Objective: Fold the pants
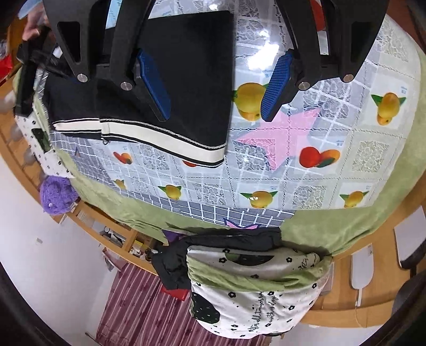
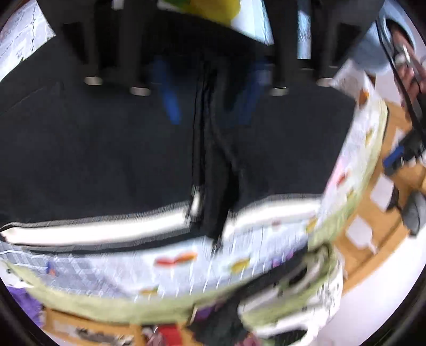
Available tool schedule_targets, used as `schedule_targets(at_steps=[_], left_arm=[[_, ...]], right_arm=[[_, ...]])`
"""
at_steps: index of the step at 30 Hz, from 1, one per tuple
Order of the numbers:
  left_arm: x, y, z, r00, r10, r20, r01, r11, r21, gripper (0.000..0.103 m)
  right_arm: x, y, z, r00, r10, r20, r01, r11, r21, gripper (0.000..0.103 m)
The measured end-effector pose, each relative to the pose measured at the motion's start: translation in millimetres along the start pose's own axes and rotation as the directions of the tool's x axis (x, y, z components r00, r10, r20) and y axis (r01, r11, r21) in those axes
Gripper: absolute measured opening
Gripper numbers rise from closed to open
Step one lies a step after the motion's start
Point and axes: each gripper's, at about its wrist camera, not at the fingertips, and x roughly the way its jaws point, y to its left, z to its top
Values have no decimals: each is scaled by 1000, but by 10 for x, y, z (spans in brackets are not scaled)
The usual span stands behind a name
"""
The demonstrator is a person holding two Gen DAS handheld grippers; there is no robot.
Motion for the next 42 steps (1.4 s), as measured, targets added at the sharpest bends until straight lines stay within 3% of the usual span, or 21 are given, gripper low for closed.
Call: schedule_targets(at_steps=[6, 7, 8, 10, 13, 15, 17, 19, 22, 29, 31, 33, 35, 37, 42], left_arm=[[104, -12, -23, 1000, 8, -30, -8, 1000, 4, 68], [111, -18, -25, 999, 13, -29, -13, 1000, 6, 68], [120, -21, -24, 999, 18, -30, -18, 1000, 7, 68], [137, -17, -26, 999, 24, -35, -24, 1000, 6, 68], [151, -10, -29, 999, 33, -35, -33, 999, -1, 68], [174, -27, -32, 999, 32, -40, -32, 999, 2, 68], [188, -45, -47, 998, 36, -51, -35, 999, 19, 68], [194, -99, -70, 998, 45, -53, -42, 998, 42, 68], [162, -171, -87, 997, 65, -34, -63, 995, 72, 68], [187, -212, -114, 997, 68, -47, -64, 995, 75, 68], [191, -236, -130, 996, 72, -48, -68, 994, 86, 68], [194, -273, -155, 996, 73, -52, -68, 992, 102, 68], [214, -315, -207, 996, 64, -67, -56, 991, 120, 68], [259, -348, -290, 994, 60, -93, -47, 990, 135, 68], [510, -429, -647, 973, 37, -229, -1, 988, 155, 68]], right_arm=[[586, 2, 268, 995, -10, -95, 12, 999, 30, 58], [681, 29, 275, 995, -31, -100, 34, 999, 30, 35], [705, 89, 264, 996, -37, -75, 37, 999, 3, 19], [627, 138, 294, 998, 5, -70, -7, 1000, -23, 13], [106, -61, 415, 988, 145, 57, -147, 989, 27, 13], [45, -111, 438, 994, 75, 74, -75, 997, 5, 14], [279, -144, 417, 999, -38, 8, 38, 999, 5, 16], [551, -242, 321, 995, -60, -76, 63, 997, 41, 23], [459, -177, 246, 990, -127, -58, 126, 992, -26, 34], [-265, -38, -84, 992, -93, 89, 101, 991, -92, 36], [-120, 90, -208, 991, -129, 40, 134, 980, -150, 41], [156, 164, -358, 966, -254, -41, 237, 940, -245, 40], [137, 167, -406, 971, -240, -16, 229, 941, -250, 41], [79, 120, -365, 978, -197, -67, 177, 957, -230, 41], [58, 0, -315, 988, -137, -68, 127, 983, -134, 40]])
